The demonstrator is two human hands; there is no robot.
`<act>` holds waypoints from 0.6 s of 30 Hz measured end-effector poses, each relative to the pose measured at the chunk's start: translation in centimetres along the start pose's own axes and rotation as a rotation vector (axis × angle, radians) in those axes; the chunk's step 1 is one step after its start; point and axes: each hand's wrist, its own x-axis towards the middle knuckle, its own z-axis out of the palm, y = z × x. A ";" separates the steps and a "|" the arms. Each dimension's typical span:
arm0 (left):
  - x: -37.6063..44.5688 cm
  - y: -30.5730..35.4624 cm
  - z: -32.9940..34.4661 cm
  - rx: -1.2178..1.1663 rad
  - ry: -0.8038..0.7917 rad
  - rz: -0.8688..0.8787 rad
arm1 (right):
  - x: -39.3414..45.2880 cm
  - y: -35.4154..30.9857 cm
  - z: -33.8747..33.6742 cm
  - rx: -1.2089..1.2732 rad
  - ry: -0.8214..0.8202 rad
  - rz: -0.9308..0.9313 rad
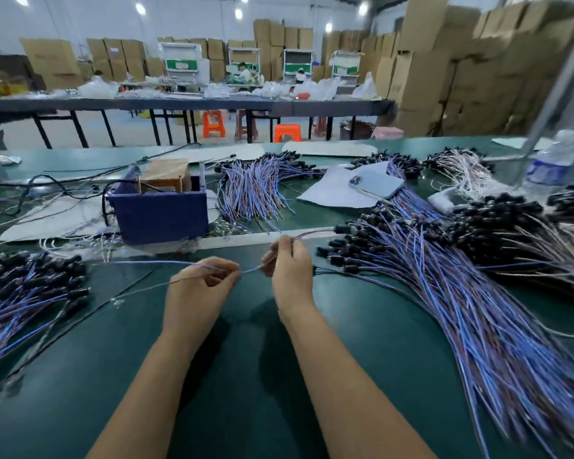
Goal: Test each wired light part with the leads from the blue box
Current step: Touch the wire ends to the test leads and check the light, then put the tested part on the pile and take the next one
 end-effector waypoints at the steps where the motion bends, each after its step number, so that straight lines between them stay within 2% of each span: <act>1: -0.5 1.3 1.1 -0.010 -0.032 0.059 | 0.6 -0.8 -1.1 -0.075 0.018 -0.030; 3: -1.6 3.7 3.8 -0.006 -0.112 0.200 | 2.2 -2.3 -3.9 -0.332 0.029 -0.129; 7: -3.6 7.4 8.7 0.122 -0.285 0.529 | 4.9 -6.1 -10.2 -0.911 -0.105 -0.243; 9: -4.4 8.7 11.1 0.115 -0.471 0.540 | 6.0 -7.9 -13.2 -1.146 -0.125 -0.297; 12: -5.9 9.5 14.6 0.255 -0.738 0.472 | 7.6 -9.6 -16.9 -1.350 -0.028 -0.354; 14: -6.6 9.0 16.1 0.333 -0.759 0.462 | 8.0 -9.5 -18.8 -1.487 0.048 -0.327; 16: -6.7 8.1 16.7 0.420 -0.672 0.474 | 7.8 -8.4 -19.9 -1.609 0.096 -0.345; 18: -6.1 7.0 16.8 0.572 -0.549 0.414 | 7.0 -6.8 -19.7 -1.611 0.052 -0.473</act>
